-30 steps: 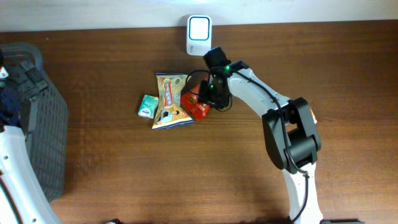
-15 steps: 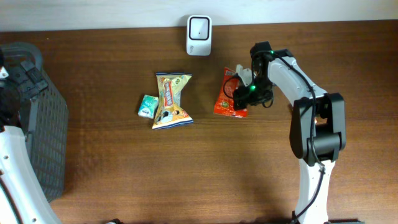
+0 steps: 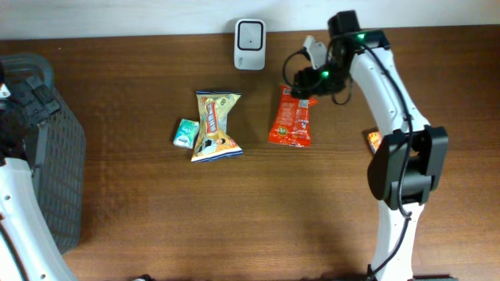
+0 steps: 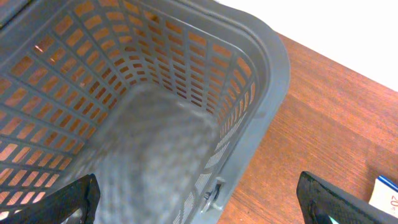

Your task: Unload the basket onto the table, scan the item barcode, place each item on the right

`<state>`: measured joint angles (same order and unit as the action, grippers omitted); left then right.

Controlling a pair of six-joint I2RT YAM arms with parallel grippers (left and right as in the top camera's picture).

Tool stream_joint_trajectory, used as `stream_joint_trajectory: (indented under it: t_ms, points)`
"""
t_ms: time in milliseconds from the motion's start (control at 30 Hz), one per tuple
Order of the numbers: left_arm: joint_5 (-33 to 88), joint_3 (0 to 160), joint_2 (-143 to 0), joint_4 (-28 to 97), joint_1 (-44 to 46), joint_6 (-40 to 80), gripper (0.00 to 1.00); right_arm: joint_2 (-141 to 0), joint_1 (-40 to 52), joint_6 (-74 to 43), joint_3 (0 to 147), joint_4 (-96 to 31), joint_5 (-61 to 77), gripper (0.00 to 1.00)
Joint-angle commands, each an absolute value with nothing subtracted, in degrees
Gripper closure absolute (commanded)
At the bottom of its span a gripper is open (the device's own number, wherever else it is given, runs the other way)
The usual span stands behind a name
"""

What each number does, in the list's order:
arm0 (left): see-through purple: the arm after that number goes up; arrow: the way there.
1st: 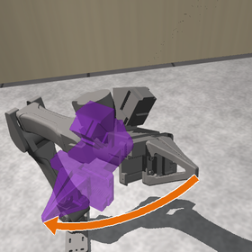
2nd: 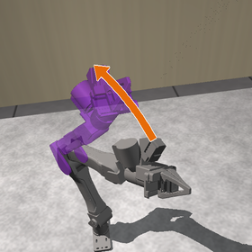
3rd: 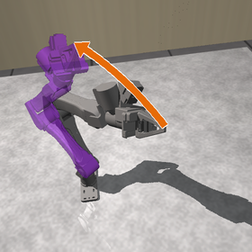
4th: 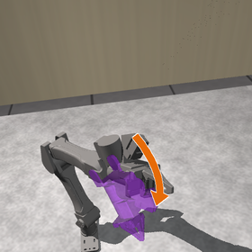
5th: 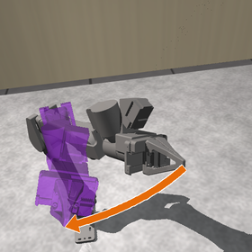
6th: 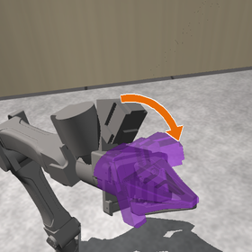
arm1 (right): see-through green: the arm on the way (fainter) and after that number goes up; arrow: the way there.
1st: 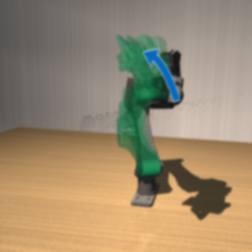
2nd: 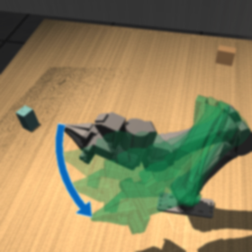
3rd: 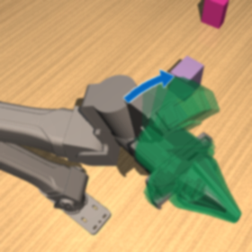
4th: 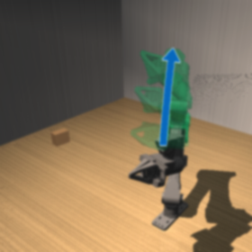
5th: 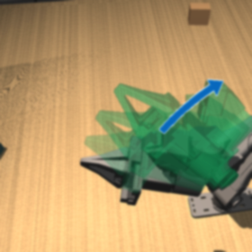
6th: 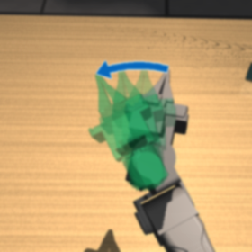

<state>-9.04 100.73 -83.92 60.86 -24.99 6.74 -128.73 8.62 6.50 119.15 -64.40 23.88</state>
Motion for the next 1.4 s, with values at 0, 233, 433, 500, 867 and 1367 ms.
stream_joint_trajectory:
  t_ms: [0, 233, 433, 500, 867, 1367]
  points:
    - [-9.28, 100.88, -84.20, 60.80, -25.21, 7.27, 0.01, -129.40, 14.35, -4.49, 115.57, -58.22, 27.64, 0.33]
    - [-9.28, 100.88, -84.20, 60.80, -25.21, 7.27, 0.01, -132.29, 19.49, -10.20, 110.43, -56.40, 22.65, 0.32]
    - [-9.28, 100.88, -84.20, 60.80, -25.21, 7.27, 0.01, -132.29, 18.26, -8.97, 110.24, -67.72, 7.40, 0.26]
    - [-9.28, 100.88, -84.20, 60.80, -25.21, 7.27, 0.01, -132.27, 17.41, -7.73, 110.26, -69.47, 4.97, 0.25]
    - [-9.28, 100.88, -84.20, 60.80, -25.21, 7.27, 0.01, -124.90, 5.76, -5.58, 110.28, -69.87, 10.57, 0.16]
    - [-9.28, 100.88, -84.20, 60.80, -25.21, 7.27, 0.01, -136.31, 0.49, 30.41, 110.04, -64.03, 34.61, 0.05]
